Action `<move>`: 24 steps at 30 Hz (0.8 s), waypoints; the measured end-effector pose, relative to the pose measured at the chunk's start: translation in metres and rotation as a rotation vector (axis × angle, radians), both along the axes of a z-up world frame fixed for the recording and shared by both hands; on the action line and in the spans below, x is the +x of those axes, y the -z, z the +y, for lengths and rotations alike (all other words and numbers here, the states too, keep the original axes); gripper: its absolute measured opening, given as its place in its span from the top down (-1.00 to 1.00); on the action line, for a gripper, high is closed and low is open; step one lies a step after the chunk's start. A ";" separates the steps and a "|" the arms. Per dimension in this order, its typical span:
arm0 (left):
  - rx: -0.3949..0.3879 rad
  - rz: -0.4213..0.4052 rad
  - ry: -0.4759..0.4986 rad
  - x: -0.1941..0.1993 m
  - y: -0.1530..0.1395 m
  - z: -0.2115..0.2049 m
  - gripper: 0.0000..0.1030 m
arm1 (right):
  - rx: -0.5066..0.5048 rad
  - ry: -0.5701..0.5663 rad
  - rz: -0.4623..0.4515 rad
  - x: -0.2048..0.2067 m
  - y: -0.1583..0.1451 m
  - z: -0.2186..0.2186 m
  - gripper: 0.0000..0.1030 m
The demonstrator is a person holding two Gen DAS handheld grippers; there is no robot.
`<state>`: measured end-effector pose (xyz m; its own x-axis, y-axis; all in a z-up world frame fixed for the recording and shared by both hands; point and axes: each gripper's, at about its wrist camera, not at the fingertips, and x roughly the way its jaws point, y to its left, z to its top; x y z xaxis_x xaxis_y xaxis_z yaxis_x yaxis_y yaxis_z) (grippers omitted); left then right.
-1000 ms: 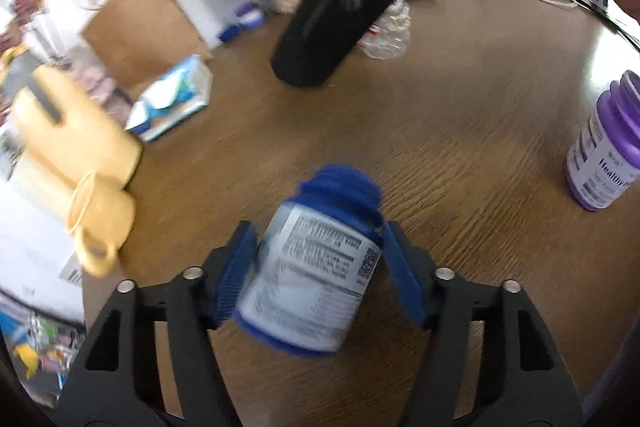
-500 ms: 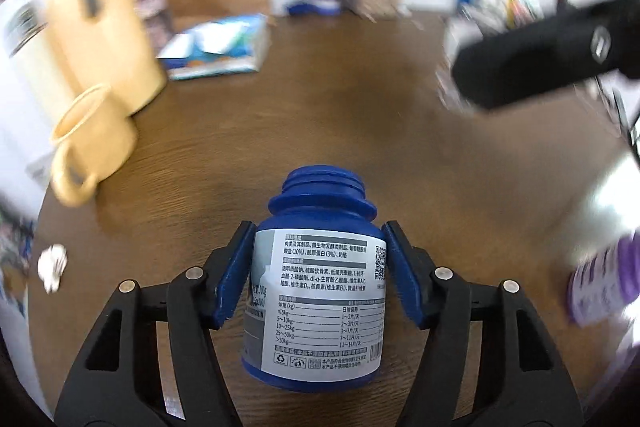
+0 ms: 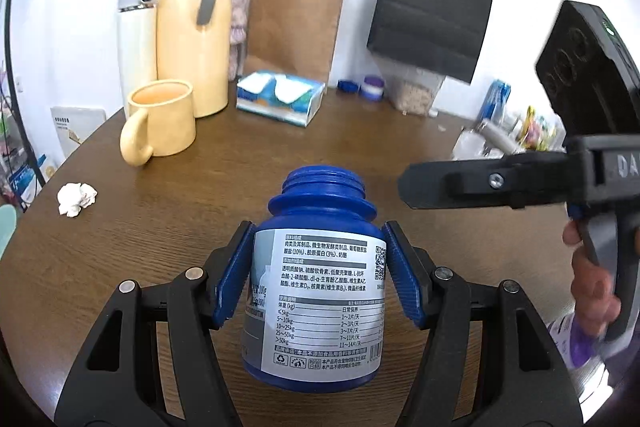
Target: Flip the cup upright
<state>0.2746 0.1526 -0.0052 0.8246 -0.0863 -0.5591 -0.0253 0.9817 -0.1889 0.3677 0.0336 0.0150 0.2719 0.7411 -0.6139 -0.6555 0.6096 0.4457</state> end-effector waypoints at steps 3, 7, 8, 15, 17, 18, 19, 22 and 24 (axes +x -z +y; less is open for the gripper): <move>0.026 -0.033 -0.011 -0.018 -0.004 -0.010 -0.16 | -0.003 0.028 -0.090 -0.026 -0.009 0.004 -0.25; 0.001 -0.053 -0.022 -0.027 0.000 -0.011 -0.16 | 0.002 0.050 -0.176 -0.050 -0.016 0.007 -0.28; -0.006 -0.054 -0.029 -0.030 0.001 -0.009 -0.16 | 0.001 0.053 -0.183 -0.053 -0.017 0.007 -0.32; 0.036 -0.053 -0.010 -0.046 0.010 -0.019 -0.16 | 0.074 0.035 -0.070 -0.051 0.033 0.003 -0.42; 0.034 -0.057 0.008 -0.050 0.011 -0.020 -0.16 | 0.109 -0.001 -0.013 -0.044 0.039 0.003 -0.42; 0.034 -0.062 0.031 -0.052 0.012 -0.022 -0.16 | 0.126 -0.034 0.016 -0.040 0.041 0.005 -0.42; 0.035 -0.071 0.049 -0.054 0.012 -0.025 -0.16 | 0.146 -0.066 0.051 -0.036 0.044 0.006 -0.48; 0.035 -0.110 0.083 -0.059 0.008 -0.028 -0.16 | 0.200 -0.118 0.176 -0.016 0.054 0.004 -0.47; 0.018 -0.120 0.104 -0.061 0.006 -0.028 -0.16 | 0.240 -0.170 0.275 -0.003 0.065 0.006 -0.48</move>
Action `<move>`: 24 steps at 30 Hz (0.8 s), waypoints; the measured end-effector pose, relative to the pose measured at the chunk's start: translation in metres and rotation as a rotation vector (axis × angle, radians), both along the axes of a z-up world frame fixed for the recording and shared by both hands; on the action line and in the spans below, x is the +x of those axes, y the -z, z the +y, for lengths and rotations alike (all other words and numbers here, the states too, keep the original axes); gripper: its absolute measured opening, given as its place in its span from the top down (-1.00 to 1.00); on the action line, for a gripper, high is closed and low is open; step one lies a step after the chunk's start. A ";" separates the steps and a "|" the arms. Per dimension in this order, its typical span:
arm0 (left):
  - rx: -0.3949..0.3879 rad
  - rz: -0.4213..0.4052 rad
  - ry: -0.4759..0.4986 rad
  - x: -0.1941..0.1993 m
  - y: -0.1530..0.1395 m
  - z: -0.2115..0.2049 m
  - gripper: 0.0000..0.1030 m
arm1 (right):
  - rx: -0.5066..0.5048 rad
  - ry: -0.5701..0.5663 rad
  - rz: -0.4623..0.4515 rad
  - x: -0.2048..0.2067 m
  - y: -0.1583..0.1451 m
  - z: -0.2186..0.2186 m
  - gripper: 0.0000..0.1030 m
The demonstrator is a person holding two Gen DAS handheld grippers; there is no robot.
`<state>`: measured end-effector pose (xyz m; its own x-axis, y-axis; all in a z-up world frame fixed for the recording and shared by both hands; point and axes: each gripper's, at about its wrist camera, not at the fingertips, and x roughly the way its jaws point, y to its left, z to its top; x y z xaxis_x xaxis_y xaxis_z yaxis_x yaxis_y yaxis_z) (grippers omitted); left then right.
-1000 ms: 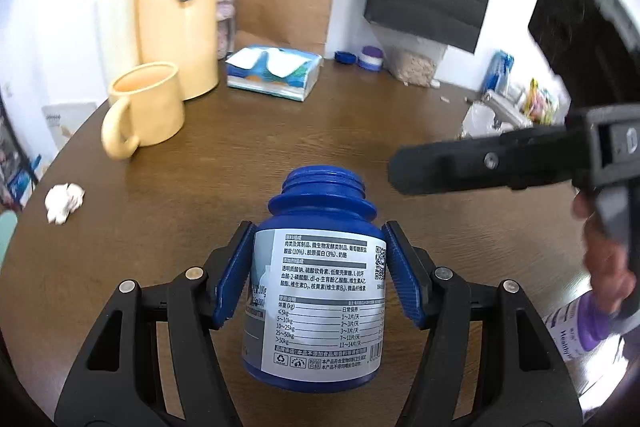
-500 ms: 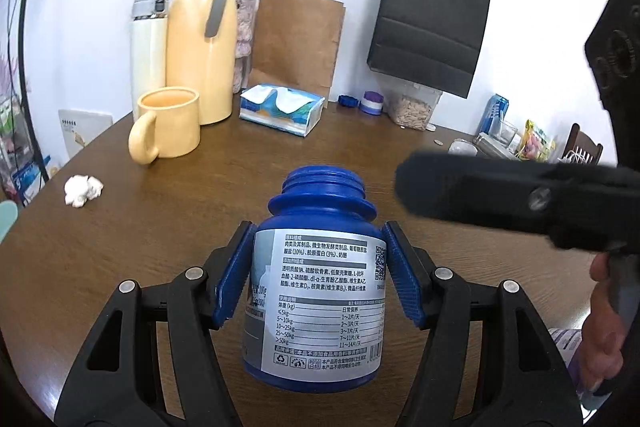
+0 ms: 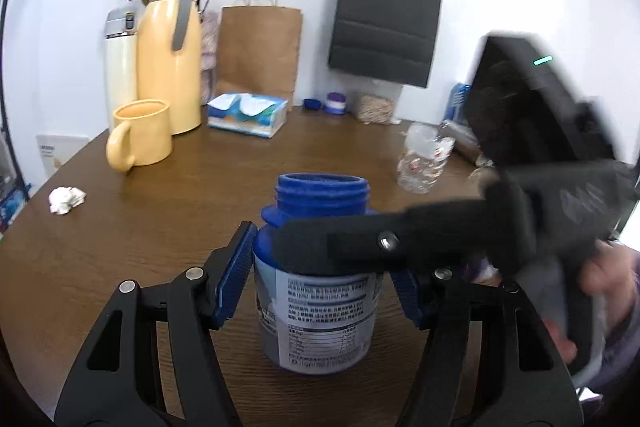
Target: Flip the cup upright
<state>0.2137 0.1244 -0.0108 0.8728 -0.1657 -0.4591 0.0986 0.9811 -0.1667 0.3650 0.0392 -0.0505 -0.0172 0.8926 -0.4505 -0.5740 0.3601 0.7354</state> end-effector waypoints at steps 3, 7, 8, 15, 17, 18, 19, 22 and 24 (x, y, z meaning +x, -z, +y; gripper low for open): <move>-0.004 0.023 0.020 0.003 0.002 -0.001 -0.16 | -0.038 -0.021 -0.037 0.001 0.003 0.003 -0.48; -0.018 0.075 0.055 0.007 0.007 -0.006 -0.16 | -0.152 -0.009 -0.182 -0.016 -0.002 0.012 -0.33; -0.022 0.086 0.057 0.007 0.008 -0.006 -0.16 | -0.173 -0.004 -0.211 -0.020 -0.003 0.013 -0.33; -0.089 0.185 0.077 0.004 0.009 -0.005 -0.45 | -0.341 0.111 -0.448 -0.046 -0.013 -0.003 -0.33; -0.104 0.231 0.072 -0.001 0.011 -0.009 -0.45 | -0.368 0.139 -0.449 -0.052 -0.013 -0.014 -0.33; -0.109 0.260 0.068 -0.005 0.013 -0.014 -0.45 | -0.376 0.160 -0.462 -0.058 -0.015 -0.021 -0.33; -0.112 0.279 0.065 -0.010 0.014 -0.018 -0.44 | -0.372 0.175 -0.481 -0.067 -0.017 -0.030 -0.33; -0.100 0.272 0.074 -0.030 0.017 -0.034 -0.43 | -0.352 0.204 -0.475 -0.089 -0.017 -0.049 -0.32; -0.063 0.262 0.097 -0.041 0.018 -0.048 -0.42 | -0.361 0.215 -0.504 -0.105 -0.016 -0.056 -0.32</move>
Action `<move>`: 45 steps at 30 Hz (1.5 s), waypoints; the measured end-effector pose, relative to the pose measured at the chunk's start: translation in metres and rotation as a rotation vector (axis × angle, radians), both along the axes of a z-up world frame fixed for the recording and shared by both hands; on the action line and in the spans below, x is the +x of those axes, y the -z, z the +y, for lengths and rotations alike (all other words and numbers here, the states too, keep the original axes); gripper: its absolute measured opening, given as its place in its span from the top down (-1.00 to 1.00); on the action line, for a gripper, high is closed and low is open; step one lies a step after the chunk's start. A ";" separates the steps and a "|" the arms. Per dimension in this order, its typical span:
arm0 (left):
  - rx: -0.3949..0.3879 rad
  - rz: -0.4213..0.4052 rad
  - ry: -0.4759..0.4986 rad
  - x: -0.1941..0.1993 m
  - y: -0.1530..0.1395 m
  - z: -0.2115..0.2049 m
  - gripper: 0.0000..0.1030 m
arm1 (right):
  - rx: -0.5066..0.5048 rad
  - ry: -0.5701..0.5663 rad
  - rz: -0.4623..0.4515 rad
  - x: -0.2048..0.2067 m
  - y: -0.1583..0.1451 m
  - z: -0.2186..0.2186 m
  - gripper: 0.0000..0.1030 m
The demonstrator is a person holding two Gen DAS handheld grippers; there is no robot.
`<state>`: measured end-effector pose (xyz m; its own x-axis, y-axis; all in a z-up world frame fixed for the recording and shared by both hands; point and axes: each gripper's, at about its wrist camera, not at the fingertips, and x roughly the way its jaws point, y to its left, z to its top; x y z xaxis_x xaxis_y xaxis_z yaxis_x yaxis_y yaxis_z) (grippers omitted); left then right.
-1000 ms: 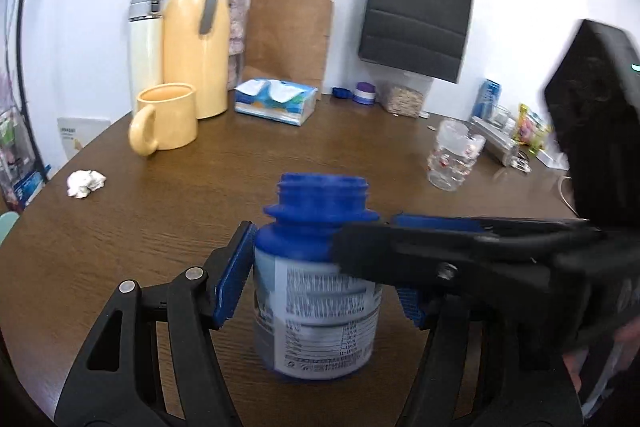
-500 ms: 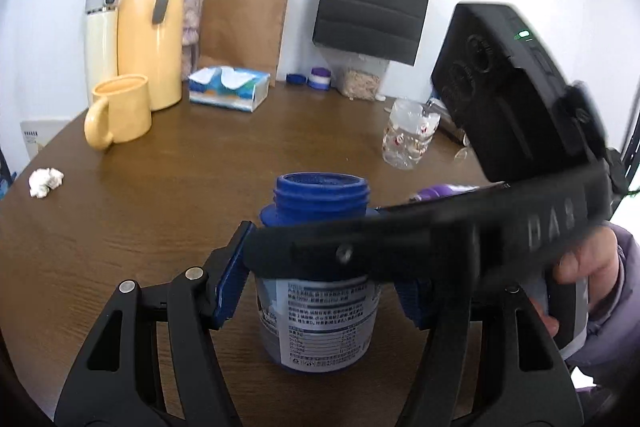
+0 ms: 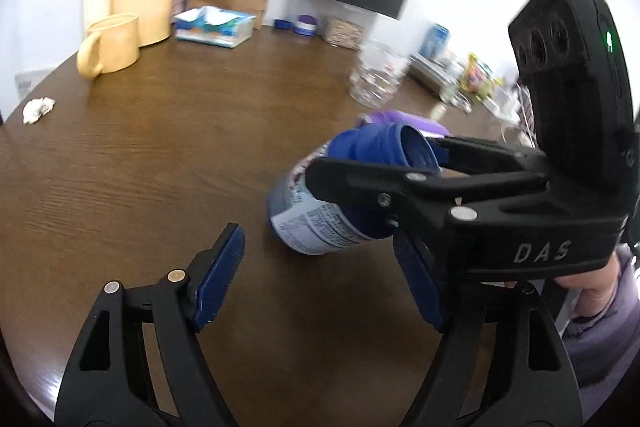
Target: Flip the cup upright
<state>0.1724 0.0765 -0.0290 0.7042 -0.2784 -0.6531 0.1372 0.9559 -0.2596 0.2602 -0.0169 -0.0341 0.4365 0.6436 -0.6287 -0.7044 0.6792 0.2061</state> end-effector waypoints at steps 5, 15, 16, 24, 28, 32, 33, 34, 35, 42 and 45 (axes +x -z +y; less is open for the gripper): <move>0.011 0.000 0.150 -0.020 0.001 -0.032 -0.10 | -0.038 0.024 -0.051 -0.033 0.006 -0.020 -0.32; -0.015 -0.047 0.221 -0.029 -0.003 -0.064 0.01 | -0.042 0.077 -0.085 -0.058 -0.015 -0.056 -0.30; -0.009 -0.062 0.226 -0.031 -0.005 -0.067 -0.02 | -0.054 0.069 -0.078 -0.058 -0.017 -0.056 -0.30; 0.153 -0.180 0.258 -0.036 -0.007 -0.080 -0.53 | -0.128 -0.085 0.118 -0.028 -0.023 -0.056 -0.19; 0.235 -0.227 0.277 -0.026 0.000 -0.091 -0.46 | -0.162 -0.057 0.118 -0.019 -0.015 -0.051 -0.19; 0.158 -0.202 0.285 -0.012 0.000 -0.081 -0.46 | -0.082 -0.053 0.155 -0.008 -0.017 -0.062 -0.20; 0.135 -0.194 0.296 -0.006 0.000 -0.076 -0.46 | -0.069 -0.051 0.166 -0.006 -0.016 -0.063 -0.20; 0.117 -0.189 0.301 -0.003 0.000 -0.074 -0.46 | -0.051 -0.048 0.176 -0.002 -0.014 -0.064 -0.22; 0.096 -0.181 0.303 0.001 -0.001 -0.072 -0.46 | -0.032 -0.042 0.193 0.004 -0.012 -0.065 -0.22; -0.109 -0.033 0.171 0.035 0.007 -0.041 -0.47 | 0.028 -0.028 0.224 0.034 -0.005 -0.040 -0.24; -0.110 -0.040 0.092 0.032 0.007 -0.031 -0.46 | -0.001 -0.049 0.167 0.030 -0.006 -0.020 -0.20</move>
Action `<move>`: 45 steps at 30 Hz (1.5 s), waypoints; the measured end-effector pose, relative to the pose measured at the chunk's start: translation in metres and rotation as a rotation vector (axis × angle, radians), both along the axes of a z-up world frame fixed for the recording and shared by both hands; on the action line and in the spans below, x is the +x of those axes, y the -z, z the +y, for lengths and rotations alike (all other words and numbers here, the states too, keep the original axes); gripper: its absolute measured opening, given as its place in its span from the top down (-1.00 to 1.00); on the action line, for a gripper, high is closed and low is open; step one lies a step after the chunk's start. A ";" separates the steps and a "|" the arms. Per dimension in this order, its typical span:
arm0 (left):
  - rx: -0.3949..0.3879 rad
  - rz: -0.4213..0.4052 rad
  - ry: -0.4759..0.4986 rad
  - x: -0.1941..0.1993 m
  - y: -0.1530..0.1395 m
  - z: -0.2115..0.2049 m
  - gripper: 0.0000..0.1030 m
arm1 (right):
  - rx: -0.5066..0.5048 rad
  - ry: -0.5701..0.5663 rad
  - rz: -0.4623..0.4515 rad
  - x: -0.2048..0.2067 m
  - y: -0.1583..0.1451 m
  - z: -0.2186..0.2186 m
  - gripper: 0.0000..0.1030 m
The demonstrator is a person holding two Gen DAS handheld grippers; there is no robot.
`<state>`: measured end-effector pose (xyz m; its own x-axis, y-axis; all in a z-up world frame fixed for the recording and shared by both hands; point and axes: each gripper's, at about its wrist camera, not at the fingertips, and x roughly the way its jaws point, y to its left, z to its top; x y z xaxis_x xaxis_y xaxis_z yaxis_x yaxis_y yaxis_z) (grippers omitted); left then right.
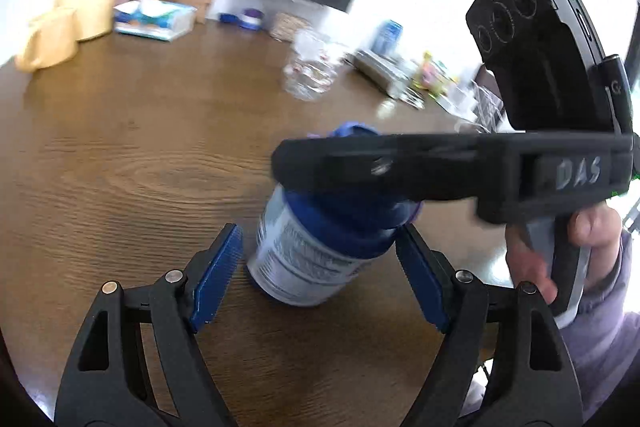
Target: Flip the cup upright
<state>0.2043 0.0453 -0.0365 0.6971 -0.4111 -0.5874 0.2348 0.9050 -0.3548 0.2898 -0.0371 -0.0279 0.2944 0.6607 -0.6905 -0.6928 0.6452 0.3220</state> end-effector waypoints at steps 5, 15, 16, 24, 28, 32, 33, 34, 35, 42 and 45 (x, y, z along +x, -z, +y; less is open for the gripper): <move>0.046 -0.030 -0.022 -0.002 0.000 -0.001 -0.28 | 0.002 -0.032 -0.014 -0.005 0.001 0.009 -0.21; 0.026 -0.048 -0.013 -0.020 0.003 -0.002 -0.28 | 0.125 0.042 -0.074 -0.030 -0.018 -0.040 -0.48; 0.025 -0.053 -0.015 -0.022 0.004 -0.002 -0.28 | 0.118 0.058 -0.100 -0.037 -0.021 -0.045 -0.49; 0.030 -0.093 -0.074 -0.035 0.000 0.000 -0.55 | 0.027 0.202 -0.211 -0.086 -0.016 -0.086 -0.49; 0.057 -0.124 -0.103 -0.052 -0.005 -0.004 -0.63 | 0.014 0.275 -0.214 -0.101 -0.008 -0.104 -0.49; 0.098 -0.178 -0.128 -0.074 -0.015 -0.009 -0.82 | 0.000 0.320 -0.246 -0.122 -0.008 -0.116 -0.49; 0.118 -0.198 -0.139 -0.083 -0.018 -0.011 -0.82 | -0.002 0.326 -0.254 -0.128 -0.009 -0.117 -0.49; 0.130 -0.208 -0.147 -0.089 -0.021 -0.012 -0.82 | -0.003 0.328 -0.260 -0.131 -0.010 -0.119 -0.49; 0.151 -0.216 -0.161 -0.098 -0.025 -0.014 -0.82 | -0.006 0.337 -0.271 -0.140 -0.011 -0.122 -0.49; 0.195 -0.251 -0.281 -0.177 -0.059 -0.015 -1.00 | 0.060 0.390 -0.306 -0.211 -0.007 -0.137 -0.63; 0.206 -0.257 -0.313 -0.209 -0.060 -0.019 -1.00 | 0.114 0.409 -0.297 -0.246 0.007 -0.144 -0.63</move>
<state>-0.0043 0.0265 0.0234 0.9033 -0.0498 -0.4262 -0.0046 0.9921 -0.1258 0.0435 -0.1808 -0.0346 0.7169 0.5165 -0.4683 -0.4633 0.8549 0.2337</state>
